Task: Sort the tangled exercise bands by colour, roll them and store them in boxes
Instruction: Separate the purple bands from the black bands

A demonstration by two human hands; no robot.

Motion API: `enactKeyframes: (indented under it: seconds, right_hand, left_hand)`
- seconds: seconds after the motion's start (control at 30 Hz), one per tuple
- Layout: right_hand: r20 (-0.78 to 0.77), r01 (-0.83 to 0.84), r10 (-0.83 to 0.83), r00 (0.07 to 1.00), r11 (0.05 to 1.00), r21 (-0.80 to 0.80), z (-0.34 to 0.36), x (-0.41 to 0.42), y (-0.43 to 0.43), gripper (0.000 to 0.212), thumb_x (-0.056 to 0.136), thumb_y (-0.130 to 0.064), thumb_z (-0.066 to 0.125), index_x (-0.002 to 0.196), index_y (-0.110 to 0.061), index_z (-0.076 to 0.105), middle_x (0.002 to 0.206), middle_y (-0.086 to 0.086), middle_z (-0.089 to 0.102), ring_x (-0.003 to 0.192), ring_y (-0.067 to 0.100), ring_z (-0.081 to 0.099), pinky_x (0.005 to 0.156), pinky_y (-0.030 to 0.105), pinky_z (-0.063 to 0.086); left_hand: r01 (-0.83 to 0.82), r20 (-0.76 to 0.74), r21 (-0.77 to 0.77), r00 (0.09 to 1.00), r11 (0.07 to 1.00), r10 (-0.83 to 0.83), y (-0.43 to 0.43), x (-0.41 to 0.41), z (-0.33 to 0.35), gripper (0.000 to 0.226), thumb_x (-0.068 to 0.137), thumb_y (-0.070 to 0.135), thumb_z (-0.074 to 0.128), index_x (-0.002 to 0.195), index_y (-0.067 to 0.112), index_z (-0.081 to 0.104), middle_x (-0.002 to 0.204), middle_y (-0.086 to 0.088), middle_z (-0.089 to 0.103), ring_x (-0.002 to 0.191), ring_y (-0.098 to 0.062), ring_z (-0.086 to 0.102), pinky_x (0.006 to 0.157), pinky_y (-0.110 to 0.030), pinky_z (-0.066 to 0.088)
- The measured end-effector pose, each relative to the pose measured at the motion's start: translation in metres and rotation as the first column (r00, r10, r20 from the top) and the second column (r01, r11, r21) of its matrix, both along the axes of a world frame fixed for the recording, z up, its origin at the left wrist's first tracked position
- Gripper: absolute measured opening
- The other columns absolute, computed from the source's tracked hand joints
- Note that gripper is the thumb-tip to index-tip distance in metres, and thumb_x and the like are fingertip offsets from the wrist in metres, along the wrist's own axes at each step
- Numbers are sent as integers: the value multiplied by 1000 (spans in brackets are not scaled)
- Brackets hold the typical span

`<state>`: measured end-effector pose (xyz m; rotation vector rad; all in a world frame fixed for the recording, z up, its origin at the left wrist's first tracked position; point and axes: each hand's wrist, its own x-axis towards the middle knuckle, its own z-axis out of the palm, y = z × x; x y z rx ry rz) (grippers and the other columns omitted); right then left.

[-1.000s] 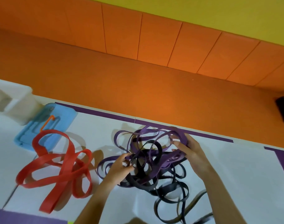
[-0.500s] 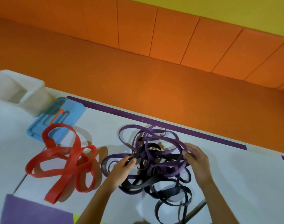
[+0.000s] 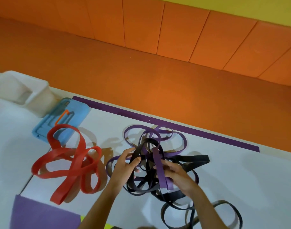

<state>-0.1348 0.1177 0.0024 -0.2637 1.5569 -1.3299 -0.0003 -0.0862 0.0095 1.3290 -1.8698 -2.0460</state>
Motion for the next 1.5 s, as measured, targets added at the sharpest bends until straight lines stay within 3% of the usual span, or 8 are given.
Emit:
enactKeyframes:
  seconds: [0.2,0.43,0.57,0.7,0.83,1.13,1.27,1.5]
  right_hand:
    - [2,277,-277,961,960,-26,-1,25,-32,45,93,6,70,133,-12,64,121,19,73,111,34,71,98,48,57]
    - [-138,525,-529,838,849,-67,3,14,-1,29,85,3,80,111,-10,74,112,19,74,95,30,71,80,38,60]
    - [-113,354,-364,924,930,-99,23,5,3,38,85,-13,85,121,-16,73,110,17,73,86,31,70,82,34,59]
    - [51,272,-268,962,947,-168,36,8,-3,40,95,-18,73,135,-13,65,121,24,70,103,36,72,93,41,58]
    - [270,215,-133,953,930,-298,53,8,1,45,106,-14,56,150,-9,50,131,25,66,104,36,74,94,46,59]
    - [-2,597,-606,795,784,-170,76,-35,22,42,98,-29,64,137,-13,65,133,10,71,124,34,66,102,49,51]
    - [-103,657,-665,740,747,-100,65,-55,36,28,104,-27,60,128,-24,73,134,-4,70,135,24,57,111,55,45]
    - [-212,771,-784,584,617,-157,63,-71,25,40,99,-8,67,134,-26,69,139,0,66,128,16,61,115,49,45]
  left_hand:
    - [180,-44,149,984,972,-176,18,-3,-6,93,65,49,97,143,39,46,122,4,70,104,-15,73,75,-26,65]
    - [40,4,-52,999,998,-39,-3,-6,-21,54,84,9,84,121,40,61,105,0,75,105,-23,72,77,-22,51]
    - [103,20,16,994,995,-103,5,-15,-17,74,73,59,84,137,36,56,120,0,71,114,-24,65,95,-39,58]
    - [97,24,-172,995,980,-94,18,-18,-18,85,70,55,93,142,33,52,111,28,65,101,9,64,81,-13,48]
    - [245,114,-250,968,937,-223,28,-27,-14,101,65,61,92,150,34,45,134,4,57,119,-16,60,97,-44,59]
    - [44,126,-409,992,912,8,13,-10,-31,49,99,6,62,145,17,52,110,2,71,103,-26,71,76,-36,56]
    - [-95,9,-384,994,918,107,4,-7,-23,29,105,15,61,134,14,62,101,6,70,94,-21,69,65,-13,43]
    - [-158,-107,-313,986,937,130,-10,3,-1,24,110,34,51,130,27,63,111,17,72,104,-3,64,85,-16,45]
